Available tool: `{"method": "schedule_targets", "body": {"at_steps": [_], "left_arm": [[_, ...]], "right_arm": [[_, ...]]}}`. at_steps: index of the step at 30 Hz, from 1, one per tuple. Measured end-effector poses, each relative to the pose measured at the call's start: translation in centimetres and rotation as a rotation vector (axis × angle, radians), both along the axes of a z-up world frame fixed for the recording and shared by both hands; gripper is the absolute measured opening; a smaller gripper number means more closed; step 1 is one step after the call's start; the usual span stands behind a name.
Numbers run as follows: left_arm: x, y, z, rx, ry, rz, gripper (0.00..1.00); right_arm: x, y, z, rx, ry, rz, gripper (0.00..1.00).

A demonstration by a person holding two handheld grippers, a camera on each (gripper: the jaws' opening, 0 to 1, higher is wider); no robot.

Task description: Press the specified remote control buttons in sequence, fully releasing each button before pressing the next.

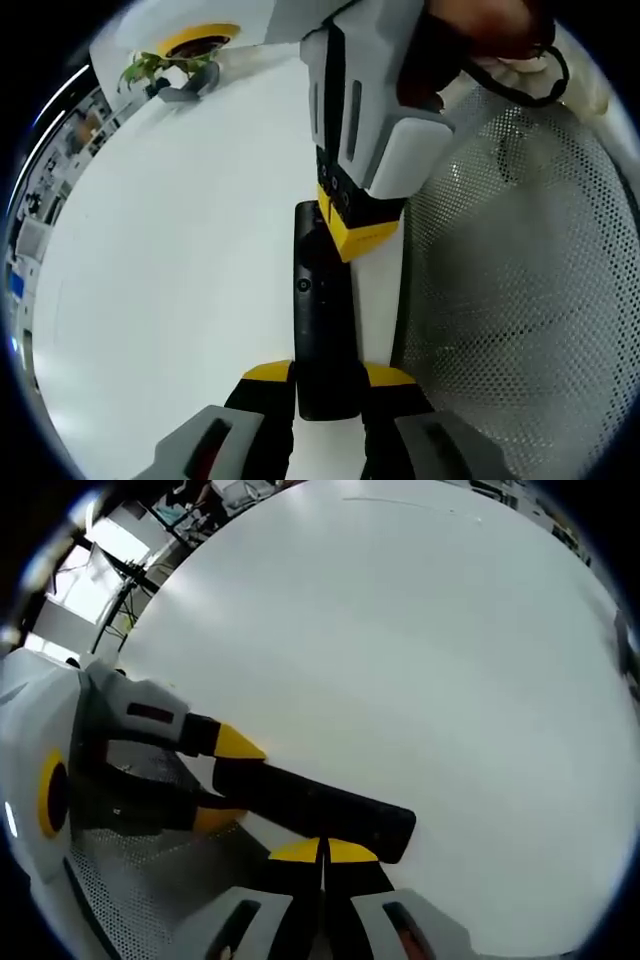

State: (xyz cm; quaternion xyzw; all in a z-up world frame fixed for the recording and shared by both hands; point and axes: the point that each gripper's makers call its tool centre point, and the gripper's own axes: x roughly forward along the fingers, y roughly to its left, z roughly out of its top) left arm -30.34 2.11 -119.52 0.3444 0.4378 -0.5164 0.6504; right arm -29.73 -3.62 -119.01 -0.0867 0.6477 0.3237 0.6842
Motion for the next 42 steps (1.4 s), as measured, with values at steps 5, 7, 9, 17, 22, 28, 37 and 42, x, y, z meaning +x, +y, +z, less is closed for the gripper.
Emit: {"method": "schedule_targets", "body": {"at_steps": [5,7,9,17,22,28,37,42], "left_arm": [[0.01,0.0,-0.02,0.0,0.0,0.002,0.25],[0.01,0.0,0.0,0.001,0.001,0.002,0.24],[0.0,0.01,0.02,0.001,0.0,0.002,0.24],[0.01,0.01,-0.01,0.009,-0.001,-0.002,0.24],[0.0,0.01,-0.01,0.008,-0.001,-0.001,0.24],[0.02,-0.02,-0.02,0.011,-0.001,-0.005,0.24],[-0.01,-0.02,0.0,0.017,-0.003,-0.014,0.24],[-0.03,-0.01,0.01,0.015,-0.004,-0.01,0.24]], "right_arm": [[-0.09,0.0,-0.16,-0.02,-0.004,0.024,0.0],[-0.11,-0.05,-0.15,-0.023,-0.006,0.027,0.0],[-0.16,-0.08,-0.1,-0.02,-0.012,0.025,0.0],[-0.07,-0.08,-0.18,-0.004,0.005,0.006,0.0],[-0.07,-0.08,-0.19,-0.009,0.006,0.015,0.0],[-0.09,-0.11,-0.19,-0.009,0.019,0.01,0.0],[-0.03,-0.14,-0.26,0.008,0.028,-0.008,0.0],[-0.11,-0.12,-0.23,0.006,0.023,-0.002,0.0]]}}
